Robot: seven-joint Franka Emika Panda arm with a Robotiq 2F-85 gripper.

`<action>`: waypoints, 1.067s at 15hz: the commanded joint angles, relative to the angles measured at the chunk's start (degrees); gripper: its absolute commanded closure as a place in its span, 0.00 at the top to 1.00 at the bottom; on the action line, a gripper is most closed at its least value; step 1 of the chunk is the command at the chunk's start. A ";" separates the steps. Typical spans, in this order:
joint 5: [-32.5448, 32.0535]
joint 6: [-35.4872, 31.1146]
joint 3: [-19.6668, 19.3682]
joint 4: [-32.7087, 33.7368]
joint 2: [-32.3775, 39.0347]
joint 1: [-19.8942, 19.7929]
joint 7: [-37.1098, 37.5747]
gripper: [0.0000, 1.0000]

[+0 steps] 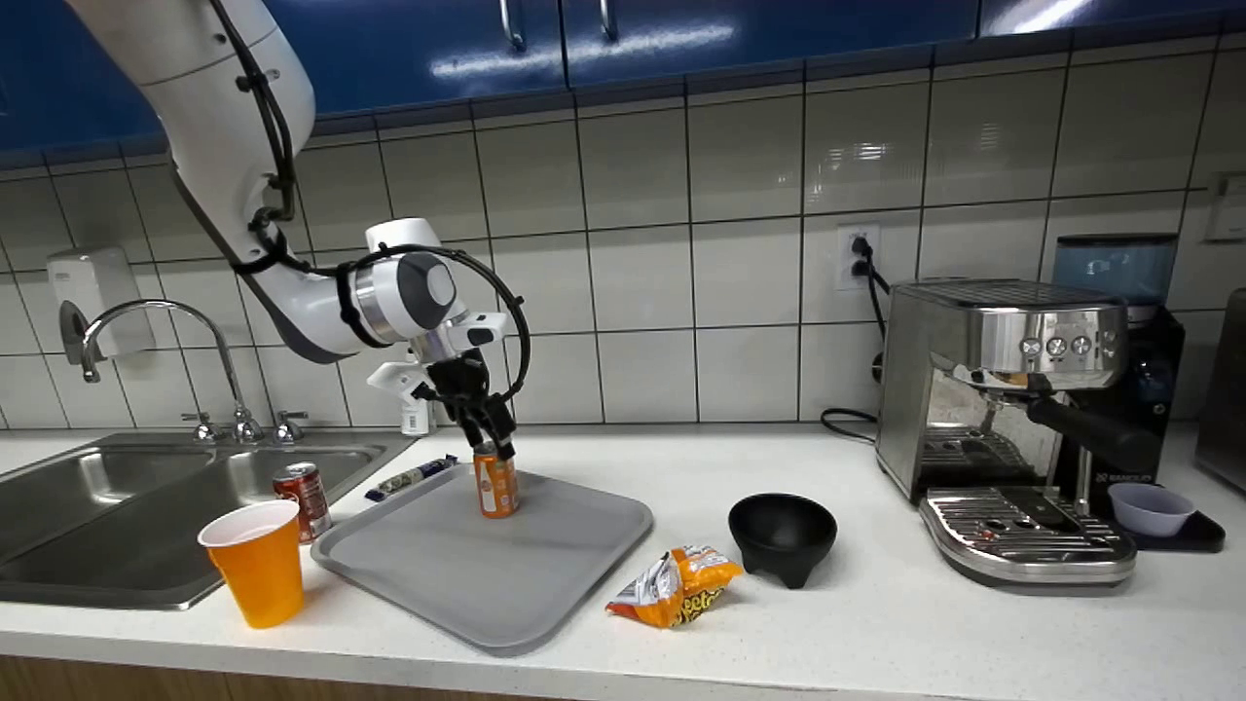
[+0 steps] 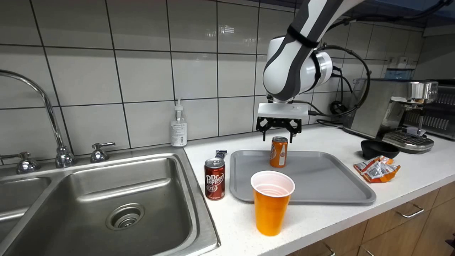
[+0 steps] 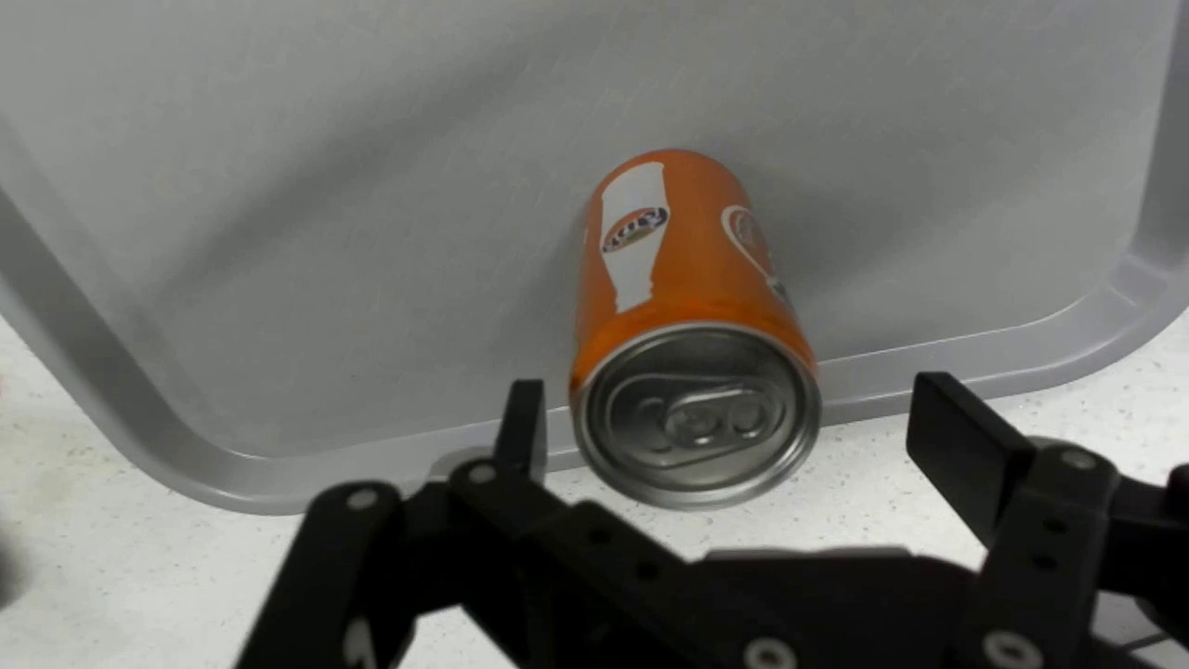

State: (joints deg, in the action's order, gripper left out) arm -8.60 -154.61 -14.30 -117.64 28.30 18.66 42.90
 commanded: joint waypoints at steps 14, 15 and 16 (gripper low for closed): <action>-7.50 2.11 3.73 -8.90 -10.90 1.55 0.79 1.00; -7.75 2.81 4.09 -9.37 -11.49 1.42 0.52 1.00; -8.69 3.54 4.10 -9.81 -12.07 1.63 0.76 1.00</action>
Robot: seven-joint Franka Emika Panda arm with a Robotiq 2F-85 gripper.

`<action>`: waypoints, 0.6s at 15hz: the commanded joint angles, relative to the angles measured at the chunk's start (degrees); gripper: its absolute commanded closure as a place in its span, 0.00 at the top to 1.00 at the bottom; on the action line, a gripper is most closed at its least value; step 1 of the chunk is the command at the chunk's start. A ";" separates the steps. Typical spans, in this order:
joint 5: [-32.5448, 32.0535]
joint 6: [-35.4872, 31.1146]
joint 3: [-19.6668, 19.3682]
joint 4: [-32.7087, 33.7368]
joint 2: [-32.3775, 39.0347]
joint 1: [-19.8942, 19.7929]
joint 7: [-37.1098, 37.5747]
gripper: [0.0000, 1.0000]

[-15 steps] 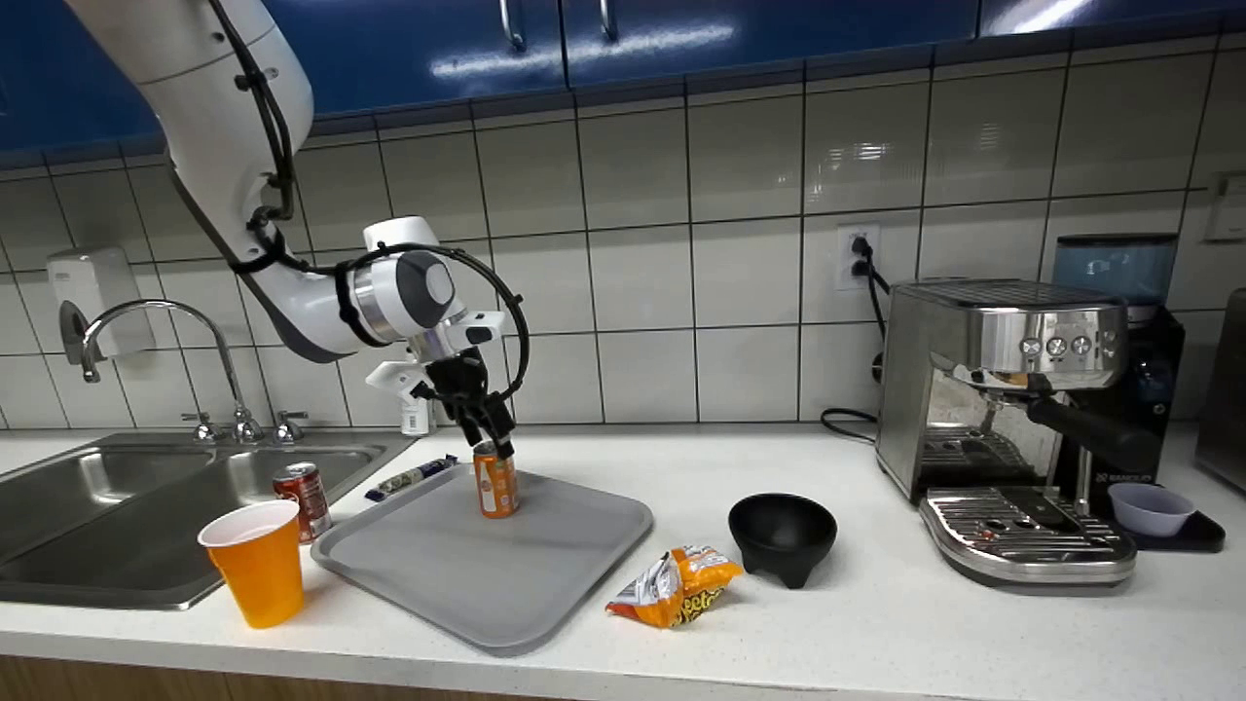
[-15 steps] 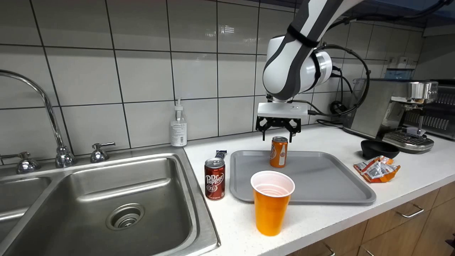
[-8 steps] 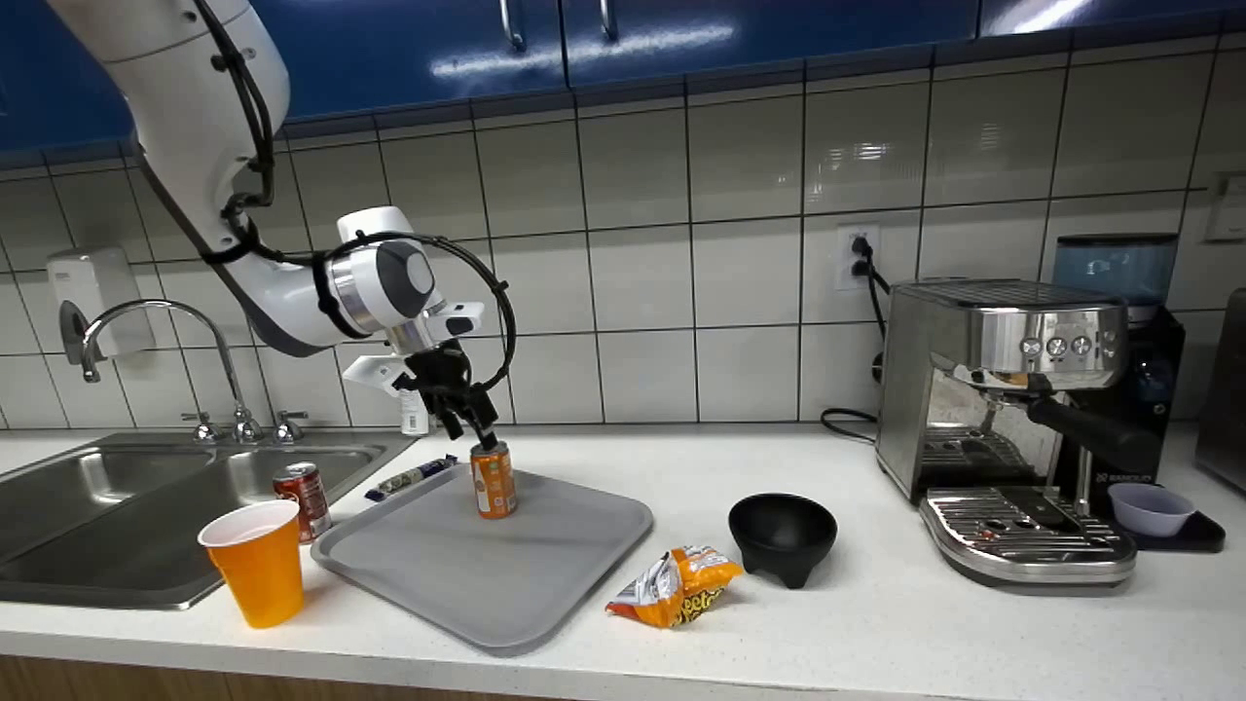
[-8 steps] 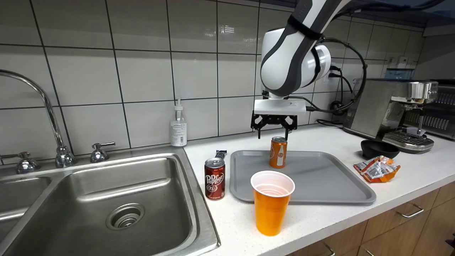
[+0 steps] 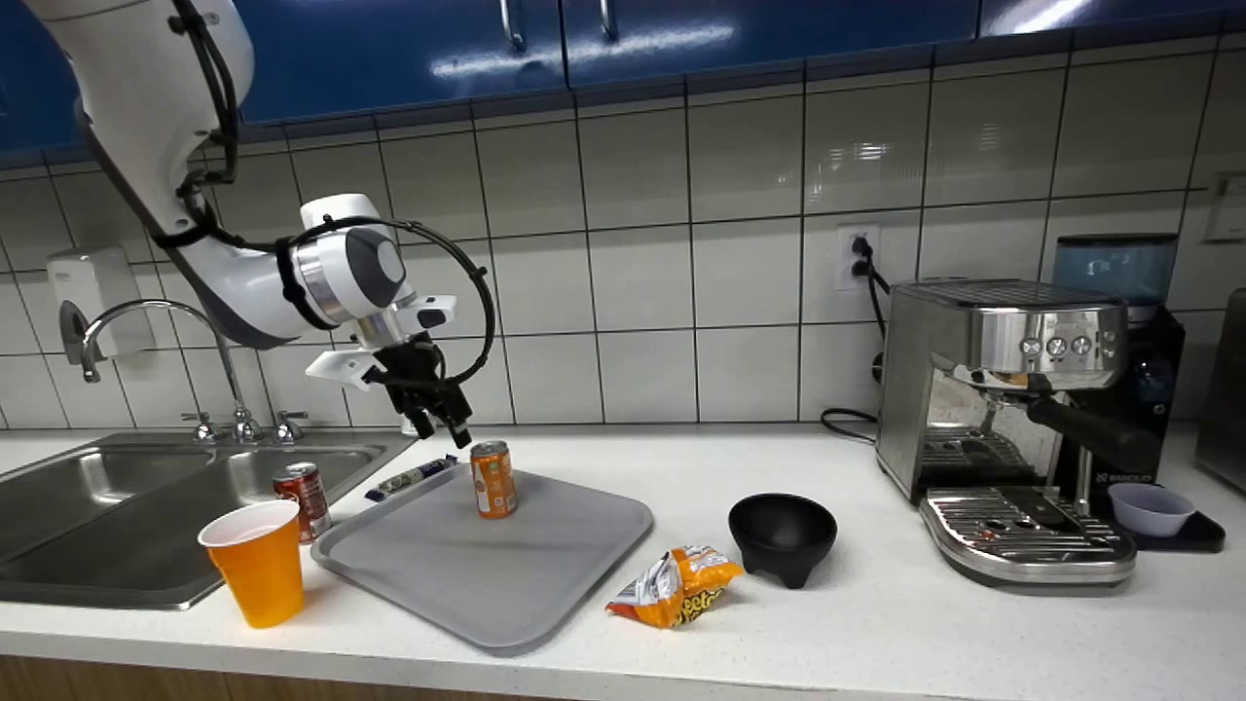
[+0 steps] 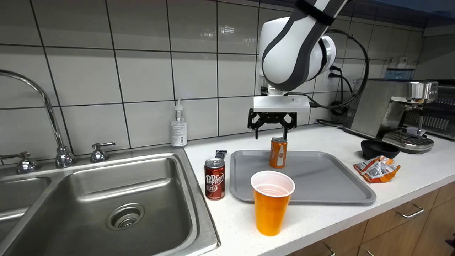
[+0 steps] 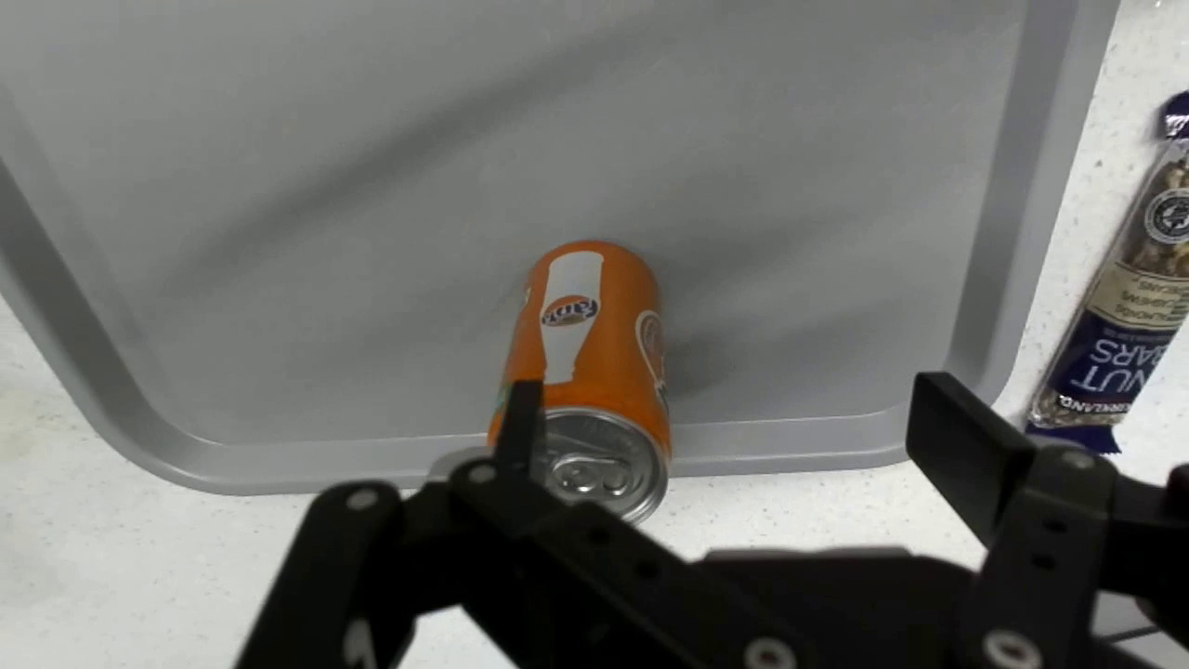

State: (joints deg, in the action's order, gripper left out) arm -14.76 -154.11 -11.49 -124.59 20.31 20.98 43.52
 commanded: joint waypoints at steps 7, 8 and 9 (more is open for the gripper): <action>-5.86 8.70 4.55 -5.43 -7.34 -2.10 -1.12 1.00; -5.83 9.19 5.14 -5.72 -7.64 -2.34 -1.39 1.00; -5.53 9.40 5.81 -6.19 -8.07 -2.66 -1.84 1.00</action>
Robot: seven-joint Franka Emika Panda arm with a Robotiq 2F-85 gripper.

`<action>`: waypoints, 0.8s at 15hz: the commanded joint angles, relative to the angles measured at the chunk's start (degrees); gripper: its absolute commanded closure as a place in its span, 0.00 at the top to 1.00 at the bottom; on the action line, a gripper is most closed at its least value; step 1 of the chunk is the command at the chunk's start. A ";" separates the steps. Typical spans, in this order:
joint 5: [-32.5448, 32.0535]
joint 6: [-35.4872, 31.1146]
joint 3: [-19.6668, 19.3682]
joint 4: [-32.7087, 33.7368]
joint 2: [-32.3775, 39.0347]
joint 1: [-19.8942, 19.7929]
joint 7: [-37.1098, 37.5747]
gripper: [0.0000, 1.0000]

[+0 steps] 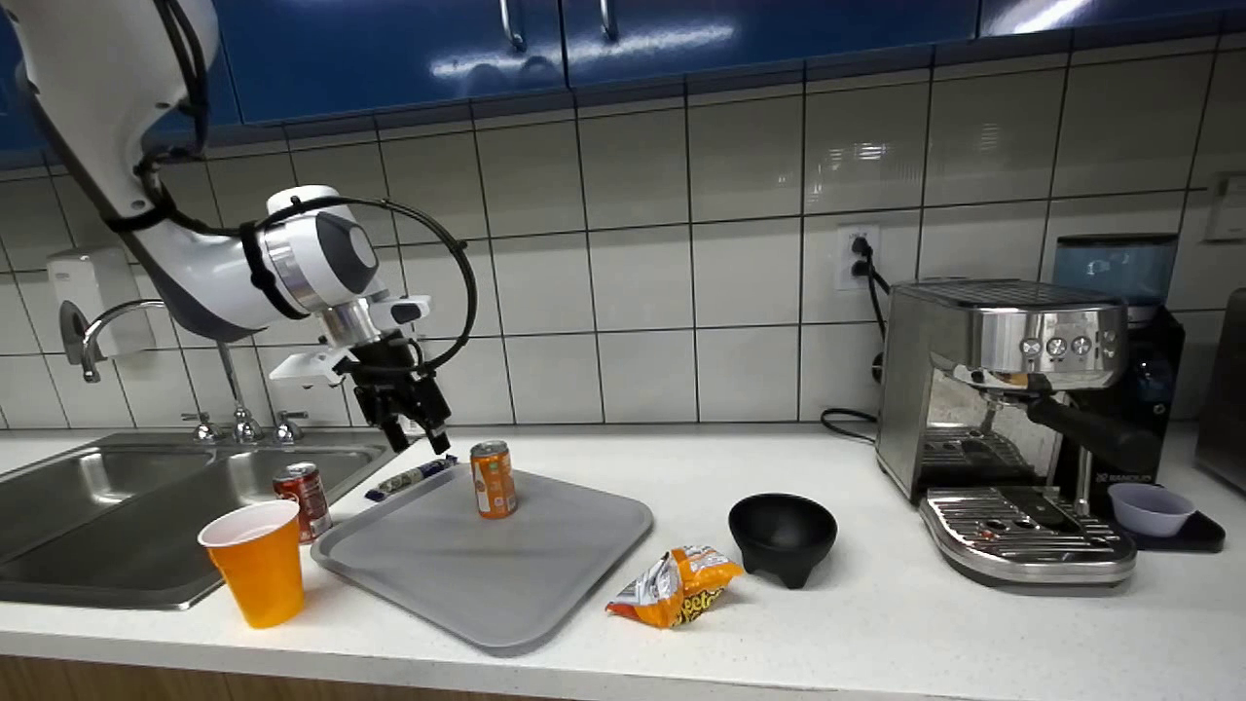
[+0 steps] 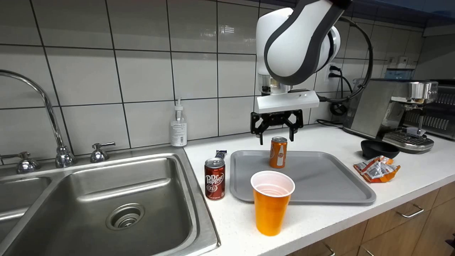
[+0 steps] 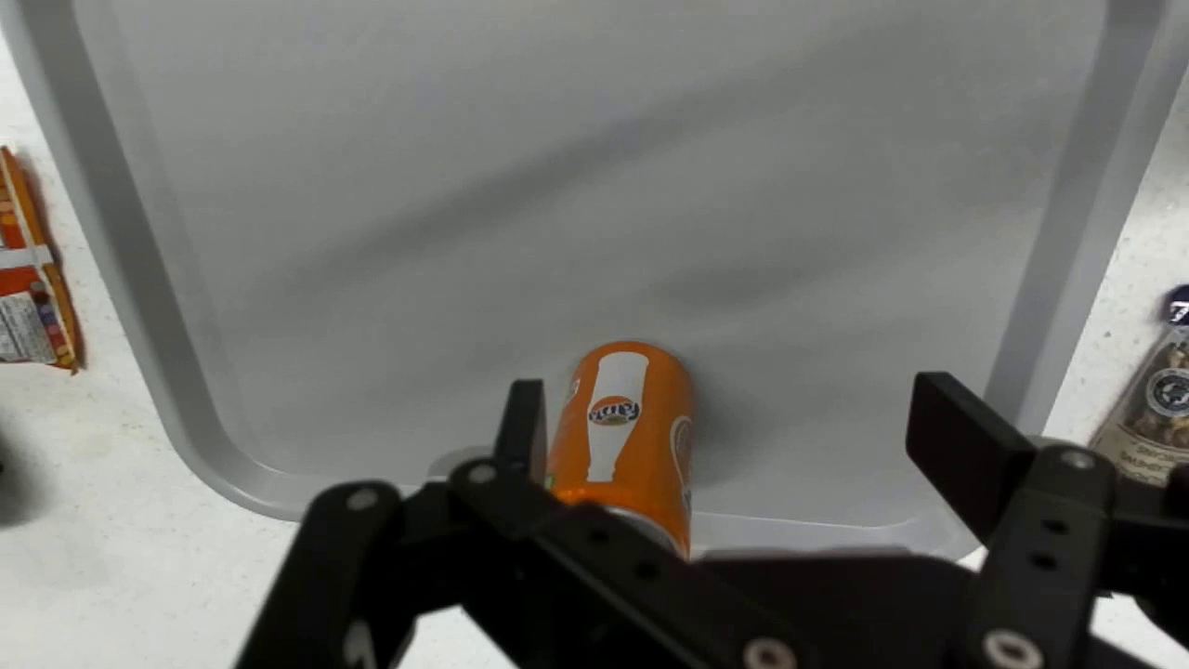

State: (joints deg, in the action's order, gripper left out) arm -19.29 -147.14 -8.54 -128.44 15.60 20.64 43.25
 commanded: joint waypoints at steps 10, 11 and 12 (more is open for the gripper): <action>4.90 1.62 9.23 -9.08 -9.16 -5.92 -9.69 1.00; 5.18 1.85 9.55 -9.74 -9.89 -6.03 -9.98 1.00; 5.57 2.09 9.86 -10.26 -10.46 -6.21 -10.21 1.00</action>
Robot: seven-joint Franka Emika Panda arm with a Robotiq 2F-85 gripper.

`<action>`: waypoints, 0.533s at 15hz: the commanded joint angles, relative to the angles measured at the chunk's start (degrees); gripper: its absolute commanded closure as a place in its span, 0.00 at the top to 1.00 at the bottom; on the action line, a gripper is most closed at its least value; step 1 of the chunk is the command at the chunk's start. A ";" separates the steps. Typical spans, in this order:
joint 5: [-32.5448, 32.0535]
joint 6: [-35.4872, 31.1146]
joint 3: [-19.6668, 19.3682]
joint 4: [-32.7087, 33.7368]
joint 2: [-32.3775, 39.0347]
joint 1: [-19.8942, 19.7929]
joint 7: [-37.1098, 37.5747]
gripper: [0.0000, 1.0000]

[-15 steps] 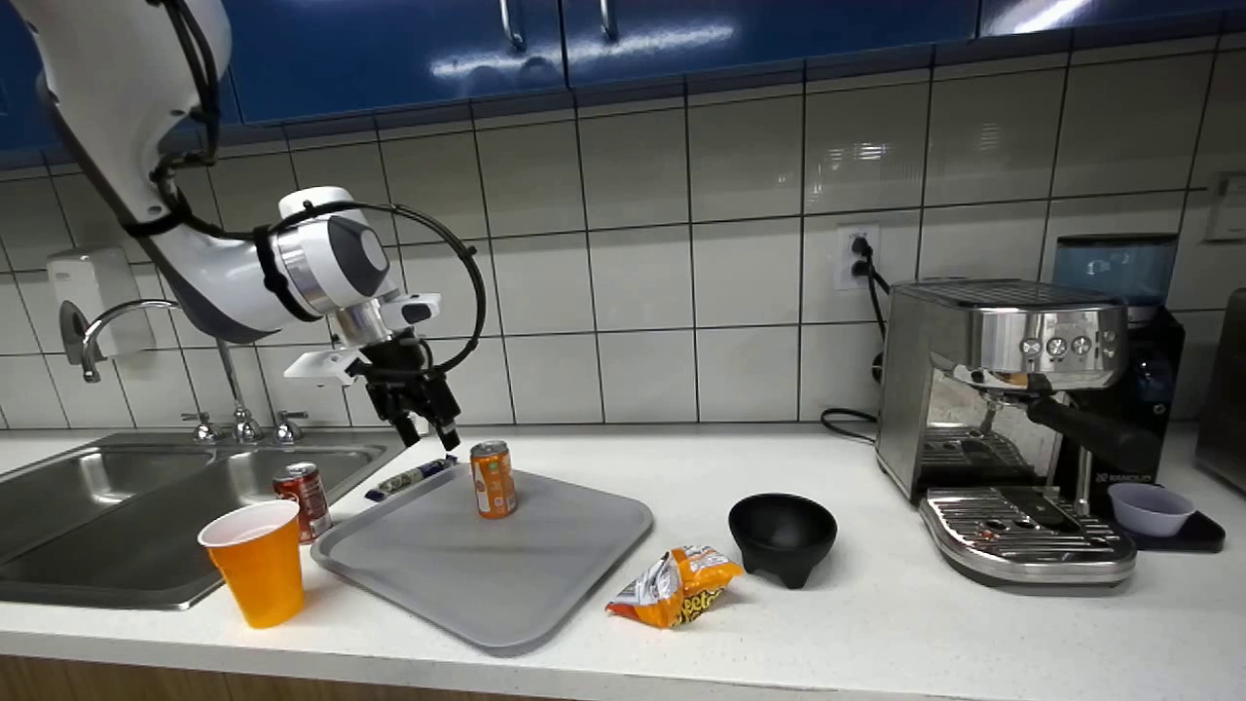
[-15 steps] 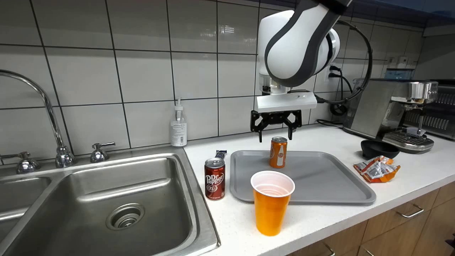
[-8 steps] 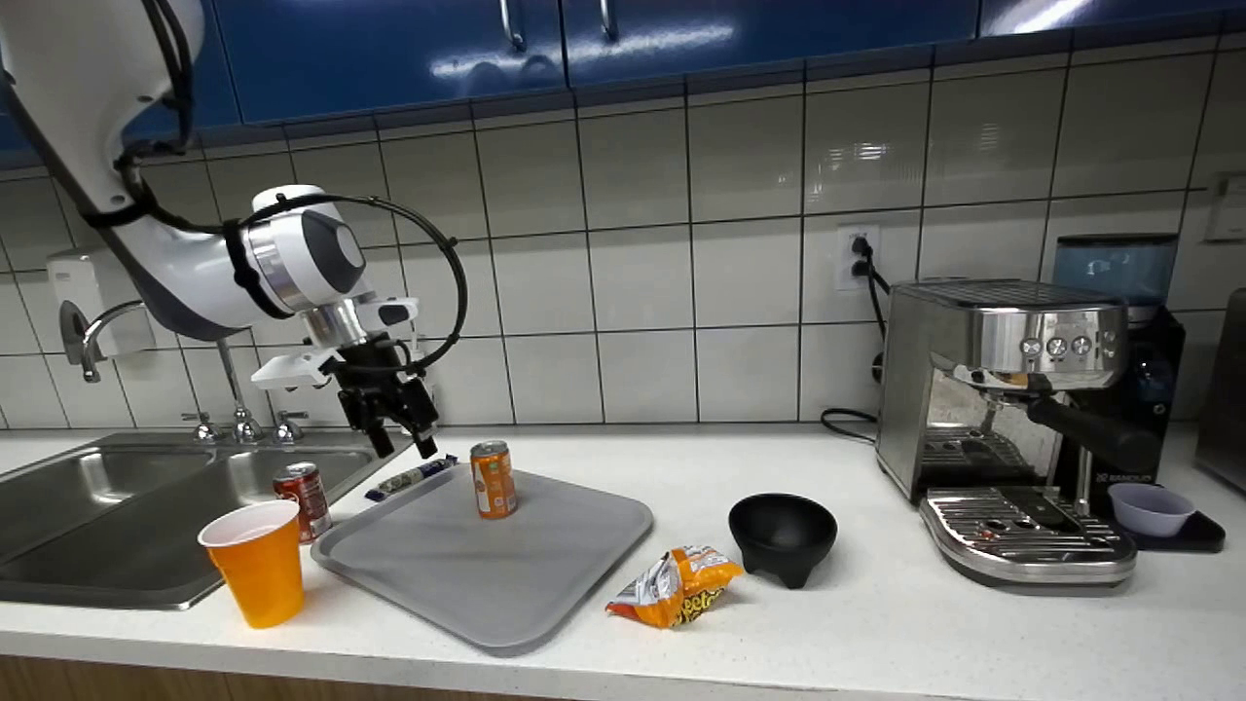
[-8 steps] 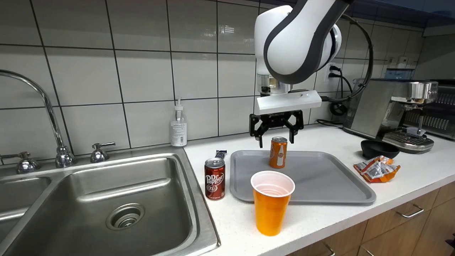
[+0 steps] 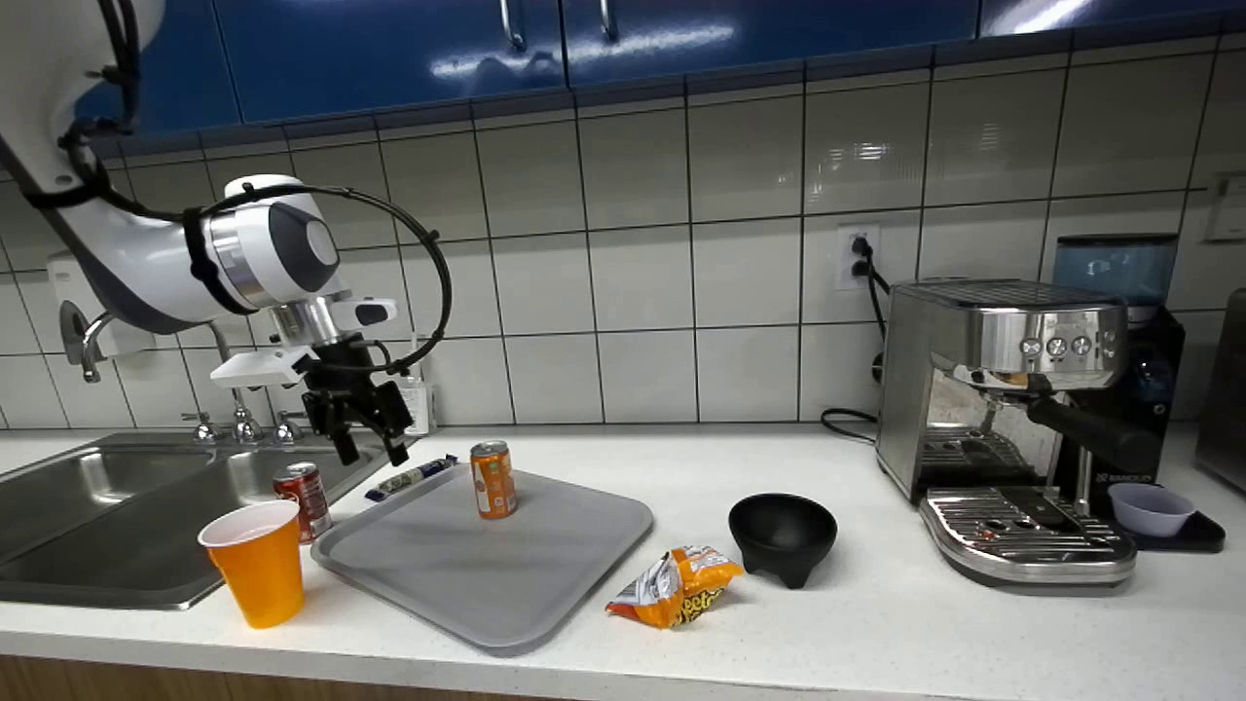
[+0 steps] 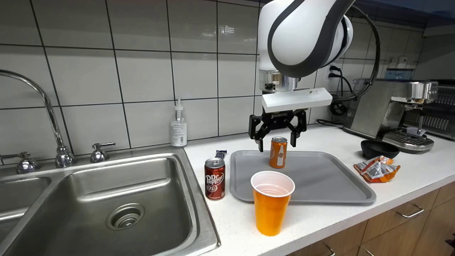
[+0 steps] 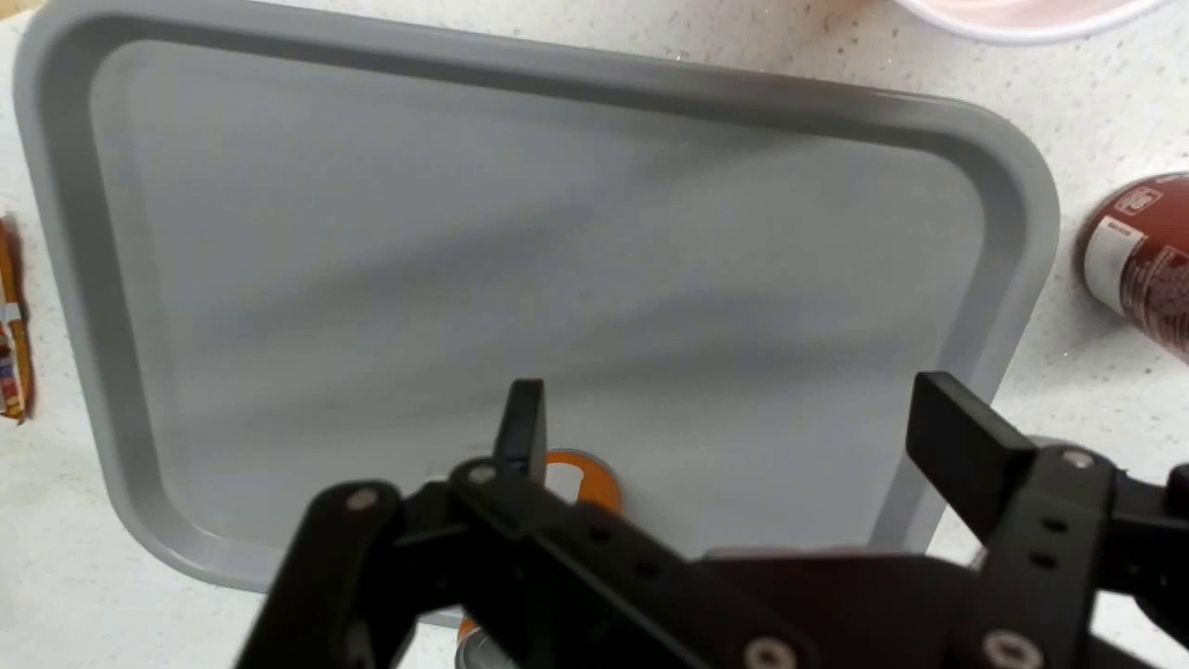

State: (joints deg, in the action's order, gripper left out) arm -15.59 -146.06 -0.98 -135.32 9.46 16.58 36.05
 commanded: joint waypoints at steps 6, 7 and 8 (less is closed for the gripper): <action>0.29 0.15 2.61 -2.62 -2.74 -2.42 -0.44 1.00; 0.29 0.15 2.63 -2.66 -2.75 -2.44 -0.44 1.00; 0.30 0.15 2.65 -2.67 -2.75 -2.45 -0.44 1.00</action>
State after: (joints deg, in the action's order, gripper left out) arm -15.01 -146.06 -0.15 -138.04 6.74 15.99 35.46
